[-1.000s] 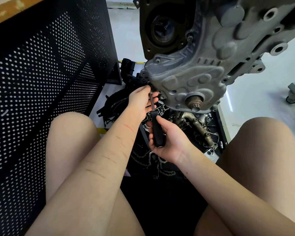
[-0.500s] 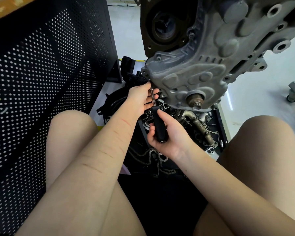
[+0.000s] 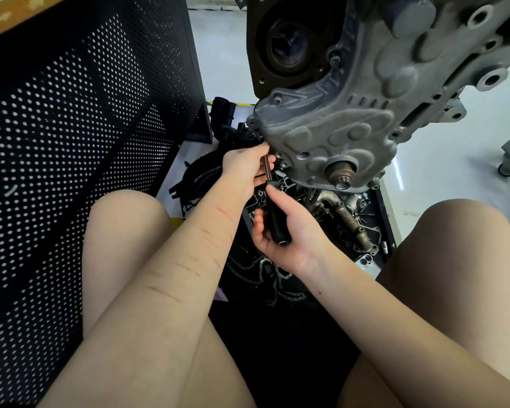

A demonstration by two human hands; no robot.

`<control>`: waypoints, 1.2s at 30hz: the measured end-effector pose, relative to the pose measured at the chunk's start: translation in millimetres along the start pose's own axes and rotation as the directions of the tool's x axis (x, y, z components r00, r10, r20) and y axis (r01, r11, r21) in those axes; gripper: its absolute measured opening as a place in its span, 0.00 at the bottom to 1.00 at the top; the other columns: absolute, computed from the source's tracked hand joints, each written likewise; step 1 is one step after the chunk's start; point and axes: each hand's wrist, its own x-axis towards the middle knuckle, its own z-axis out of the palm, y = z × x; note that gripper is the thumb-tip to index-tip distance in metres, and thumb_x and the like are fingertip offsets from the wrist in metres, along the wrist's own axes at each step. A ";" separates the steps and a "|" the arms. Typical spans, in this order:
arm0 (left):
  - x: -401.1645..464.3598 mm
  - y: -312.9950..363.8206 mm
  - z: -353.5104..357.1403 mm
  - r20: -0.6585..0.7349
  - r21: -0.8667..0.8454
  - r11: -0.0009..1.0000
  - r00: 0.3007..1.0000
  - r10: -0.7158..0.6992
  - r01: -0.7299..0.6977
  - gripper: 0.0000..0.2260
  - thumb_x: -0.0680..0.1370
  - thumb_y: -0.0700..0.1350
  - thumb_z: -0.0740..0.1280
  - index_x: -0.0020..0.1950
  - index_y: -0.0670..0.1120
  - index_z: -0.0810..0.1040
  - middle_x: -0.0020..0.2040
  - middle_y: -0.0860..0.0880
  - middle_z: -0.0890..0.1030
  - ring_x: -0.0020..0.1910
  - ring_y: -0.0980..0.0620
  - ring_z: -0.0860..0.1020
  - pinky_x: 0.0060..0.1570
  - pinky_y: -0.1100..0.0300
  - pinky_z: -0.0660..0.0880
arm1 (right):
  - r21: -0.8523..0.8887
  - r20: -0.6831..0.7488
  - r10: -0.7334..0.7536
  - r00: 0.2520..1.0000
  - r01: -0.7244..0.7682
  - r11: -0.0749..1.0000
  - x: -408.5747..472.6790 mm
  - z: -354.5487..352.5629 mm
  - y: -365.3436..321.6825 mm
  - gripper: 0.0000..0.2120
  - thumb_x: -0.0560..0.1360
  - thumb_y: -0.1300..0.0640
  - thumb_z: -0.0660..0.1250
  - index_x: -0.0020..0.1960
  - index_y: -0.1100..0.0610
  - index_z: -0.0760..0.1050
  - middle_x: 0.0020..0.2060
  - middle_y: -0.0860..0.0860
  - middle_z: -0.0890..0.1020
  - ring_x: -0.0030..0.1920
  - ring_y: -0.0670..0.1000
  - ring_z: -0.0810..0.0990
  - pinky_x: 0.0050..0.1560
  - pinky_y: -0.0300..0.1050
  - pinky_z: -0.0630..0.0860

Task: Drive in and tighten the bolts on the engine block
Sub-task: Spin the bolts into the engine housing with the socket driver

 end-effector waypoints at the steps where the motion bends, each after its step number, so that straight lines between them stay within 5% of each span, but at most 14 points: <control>1: -0.3 -0.9 0.7 -0.009 -0.007 1.000 1.000 0.009 -0.009 0.08 0.77 0.43 0.65 0.39 0.45 0.73 0.21 0.55 0.76 0.25 0.59 0.74 0.23 0.70 0.71 | 0.006 -0.009 -0.009 1.000 0.010 1.000 -0.2 -0.5 0.7 0.10 0.74 0.54 0.68 0.39 0.60 0.74 0.25 0.51 0.75 0.25 0.46 0.74 0.26 0.33 0.74; 5: -1.6 -2.4 0.8 -0.021 -0.030 1.000 1.000 -0.003 0.003 0.08 0.78 0.45 0.63 0.39 0.46 0.73 0.22 0.55 0.77 0.27 0.58 0.75 0.23 0.69 0.71 | -0.014 -0.036 -0.019 0.999 0.018 1.000 2.2 -2.7 2.3 0.14 0.77 0.48 0.63 0.40 0.59 0.74 0.24 0.49 0.77 0.27 0.45 0.73 0.31 0.36 0.71; 10: -4.4 2.6 -2.4 0.037 -0.019 0.997 0.996 -0.079 0.080 0.08 0.80 0.44 0.59 0.42 0.47 0.71 0.23 0.54 0.79 0.32 0.56 0.76 0.32 0.63 0.72 | 0.000 -0.014 0.057 0.998 -0.057 0.998 4.4 -0.7 1.0 0.22 0.80 0.45 0.51 0.37 0.57 0.72 0.20 0.47 0.73 0.18 0.44 0.69 0.27 0.35 0.65; 16: -9.1 9.8 3.2 -0.055 0.029 0.997 0.996 -0.075 0.076 0.07 0.77 0.43 0.64 0.39 0.48 0.70 0.19 0.55 0.75 0.26 0.59 0.74 0.32 0.64 0.68 | 0.061 0.021 -0.009 1.000 0.008 0.998 0.8 -0.8 3.2 0.12 0.76 0.48 0.64 0.40 0.56 0.74 0.25 0.50 0.77 0.20 0.43 0.70 0.26 0.33 0.67; 20: -6.5 7.4 2.4 -0.066 0.015 0.996 0.994 -0.087 0.089 0.08 0.76 0.43 0.65 0.38 0.47 0.71 0.19 0.55 0.75 0.31 0.57 0.73 0.35 0.62 0.68 | 0.007 -0.029 0.021 0.999 -0.021 1.000 2.7 -4.5 0.8 0.19 0.79 0.47 0.56 0.38 0.58 0.73 0.22 0.48 0.76 0.23 0.44 0.72 0.31 0.35 0.67; 25: -6.0 1.8 -4.1 0.052 -0.059 0.988 0.989 -0.139 0.142 0.08 0.79 0.45 0.61 0.40 0.50 0.71 0.22 0.56 0.78 0.34 0.57 0.75 0.36 0.61 0.70 | 0.013 -0.003 0.126 0.992 -0.126 0.992 4.8 -1.3 -5.1 0.15 0.80 0.56 0.52 0.37 0.57 0.71 0.21 0.48 0.74 0.17 0.43 0.66 0.24 0.33 0.62; 30: -6.6 2.5 -3.2 0.038 -0.072 0.992 0.994 -0.101 0.103 0.07 0.79 0.43 0.61 0.41 0.51 0.71 0.22 0.55 0.78 0.32 0.57 0.74 0.32 0.63 0.68 | 0.063 0.013 0.060 0.998 -0.060 0.996 5.6 -0.9 -0.3 0.15 0.78 0.46 0.59 0.43 0.57 0.74 0.26 0.52 0.80 0.17 0.44 0.68 0.21 0.30 0.64; 36: -5.8 4.6 -3.3 0.051 -0.039 0.994 0.994 -0.098 0.100 0.06 0.79 0.43 0.62 0.43 0.52 0.73 0.28 0.54 0.79 0.29 0.59 0.75 0.27 0.66 0.70 | -0.024 -0.018 0.052 0.999 -0.052 0.998 6.7 -7.4 -3.1 0.16 0.78 0.46 0.60 0.41 0.57 0.74 0.26 0.50 0.79 0.20 0.44 0.73 0.22 0.31 0.68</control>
